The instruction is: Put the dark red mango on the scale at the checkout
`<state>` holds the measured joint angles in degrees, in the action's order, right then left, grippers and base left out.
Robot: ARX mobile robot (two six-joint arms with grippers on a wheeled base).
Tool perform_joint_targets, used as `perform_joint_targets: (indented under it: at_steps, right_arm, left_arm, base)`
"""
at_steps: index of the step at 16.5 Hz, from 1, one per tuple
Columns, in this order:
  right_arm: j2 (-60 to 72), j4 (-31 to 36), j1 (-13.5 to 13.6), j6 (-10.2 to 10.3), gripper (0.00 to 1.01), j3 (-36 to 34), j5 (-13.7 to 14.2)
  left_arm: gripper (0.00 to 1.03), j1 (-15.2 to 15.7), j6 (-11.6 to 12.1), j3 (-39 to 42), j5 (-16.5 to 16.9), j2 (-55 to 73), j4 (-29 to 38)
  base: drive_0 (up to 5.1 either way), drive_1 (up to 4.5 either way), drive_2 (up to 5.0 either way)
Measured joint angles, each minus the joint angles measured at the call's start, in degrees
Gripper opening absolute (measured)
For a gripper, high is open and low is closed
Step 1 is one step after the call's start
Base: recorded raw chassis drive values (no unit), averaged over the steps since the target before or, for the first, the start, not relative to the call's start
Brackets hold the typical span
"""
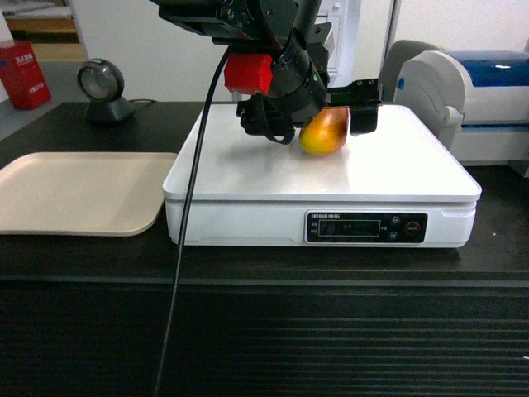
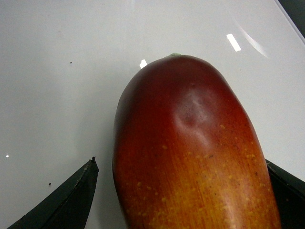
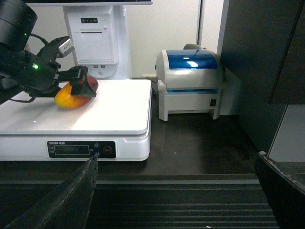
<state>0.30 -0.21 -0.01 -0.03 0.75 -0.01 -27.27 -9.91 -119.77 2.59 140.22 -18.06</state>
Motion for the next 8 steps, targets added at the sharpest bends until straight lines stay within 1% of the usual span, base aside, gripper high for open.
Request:
perform_joint_targets:
  at_steps: [2, 8]
  right_arm:
    - [0.0, 0.0, 0.0, 0.0, 0.98, 0.0, 0.0]
    - [0.0, 0.0, 0.0, 0.0, 0.98, 0.0, 0.0]
  left_arm:
    - [0.98, 0.0, 1.6, 2.1, -0.3, -1.6, 3.1]
    - [0.98, 0.0, 3.6, 3.8, 0.5, -3.7, 5.4]
  base:
    - [0.0, 0.0, 0.0]
    - [0.0, 0.0, 0.0]
